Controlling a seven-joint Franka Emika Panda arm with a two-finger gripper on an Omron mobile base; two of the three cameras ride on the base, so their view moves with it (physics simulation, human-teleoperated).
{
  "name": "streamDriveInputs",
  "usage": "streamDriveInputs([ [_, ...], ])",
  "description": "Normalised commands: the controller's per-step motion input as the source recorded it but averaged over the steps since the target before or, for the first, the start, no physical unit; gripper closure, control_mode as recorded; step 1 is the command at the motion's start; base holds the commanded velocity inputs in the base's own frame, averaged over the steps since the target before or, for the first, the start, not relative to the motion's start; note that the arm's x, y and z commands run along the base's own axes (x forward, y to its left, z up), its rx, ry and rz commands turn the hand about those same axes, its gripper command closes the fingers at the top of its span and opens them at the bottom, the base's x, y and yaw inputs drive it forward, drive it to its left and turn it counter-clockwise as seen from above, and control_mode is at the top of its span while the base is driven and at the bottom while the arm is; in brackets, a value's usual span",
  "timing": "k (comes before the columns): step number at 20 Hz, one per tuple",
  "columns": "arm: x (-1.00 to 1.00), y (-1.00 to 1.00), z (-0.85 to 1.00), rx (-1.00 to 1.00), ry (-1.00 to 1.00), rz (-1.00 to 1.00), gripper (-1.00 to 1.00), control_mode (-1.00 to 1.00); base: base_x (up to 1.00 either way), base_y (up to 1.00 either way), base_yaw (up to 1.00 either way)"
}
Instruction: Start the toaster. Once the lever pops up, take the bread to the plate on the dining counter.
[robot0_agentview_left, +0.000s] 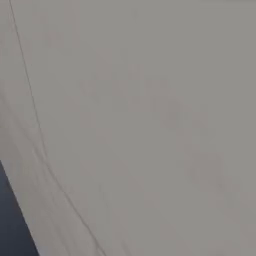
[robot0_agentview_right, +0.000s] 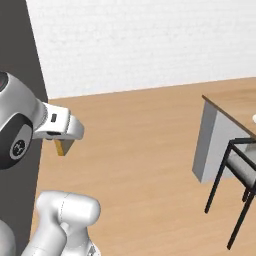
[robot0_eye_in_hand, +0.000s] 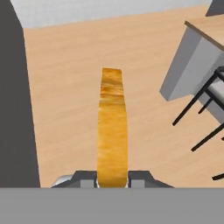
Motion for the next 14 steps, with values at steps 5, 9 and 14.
streamDriveInputs([
  [5, 0.0, 0.0, 0.0, 0.0, 0.0, 0.0, 1.0, 1.0, 0.82, 1.0, -0.47],
  [9, 0.0, 0.0, 0.0, 0.0, 0.0, 0.0, 1.0, 1.0, 0.78, 1.0, -0.46],
  [14, 0.0, 0.0, 0.0, 0.0, 0.0, 0.0, 1.0, 1.0, 0.77, 1.0, -0.46],
])
